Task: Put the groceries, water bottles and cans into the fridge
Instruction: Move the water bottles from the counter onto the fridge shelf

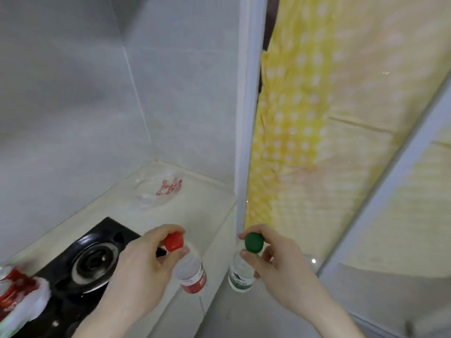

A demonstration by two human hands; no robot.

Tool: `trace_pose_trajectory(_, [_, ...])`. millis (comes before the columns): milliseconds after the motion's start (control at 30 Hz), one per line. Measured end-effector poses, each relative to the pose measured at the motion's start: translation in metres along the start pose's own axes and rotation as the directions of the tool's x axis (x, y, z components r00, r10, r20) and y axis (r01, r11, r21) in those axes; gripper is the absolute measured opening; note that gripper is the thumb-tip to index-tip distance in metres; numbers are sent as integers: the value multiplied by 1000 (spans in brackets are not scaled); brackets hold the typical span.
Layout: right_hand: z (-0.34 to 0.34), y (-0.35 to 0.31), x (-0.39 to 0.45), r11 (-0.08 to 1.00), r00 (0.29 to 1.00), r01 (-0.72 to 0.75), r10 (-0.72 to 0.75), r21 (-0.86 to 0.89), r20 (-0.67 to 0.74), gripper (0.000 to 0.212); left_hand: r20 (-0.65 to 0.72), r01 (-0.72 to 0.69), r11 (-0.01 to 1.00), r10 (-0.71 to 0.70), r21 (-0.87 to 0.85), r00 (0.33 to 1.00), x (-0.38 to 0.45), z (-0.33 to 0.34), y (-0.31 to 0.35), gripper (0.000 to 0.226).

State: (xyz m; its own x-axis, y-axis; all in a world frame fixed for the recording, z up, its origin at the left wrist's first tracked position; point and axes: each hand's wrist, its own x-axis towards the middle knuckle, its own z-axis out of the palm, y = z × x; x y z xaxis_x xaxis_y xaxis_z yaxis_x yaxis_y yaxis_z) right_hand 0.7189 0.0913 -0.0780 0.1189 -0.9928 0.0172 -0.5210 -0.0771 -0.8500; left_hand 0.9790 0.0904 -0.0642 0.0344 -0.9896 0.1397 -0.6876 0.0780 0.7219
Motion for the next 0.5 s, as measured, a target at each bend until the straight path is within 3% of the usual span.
trace_pose_trajectory(233, [-89,53,-7,992,939,-119,130,53,-318,21,221,-188,975,211,-120,952,91,103,81,29])
trace_pose_trajectory(400, [-143,83,-9,969,838,-245,233,42,-493,19,365,-323,918,389,-229,846,146,182,138,37])
trace_pose_trajectory(500, [-171,99,-4,944,742,-326,291,54,-604,19,427,-388,868,492,-311,759,176,224,172,35])
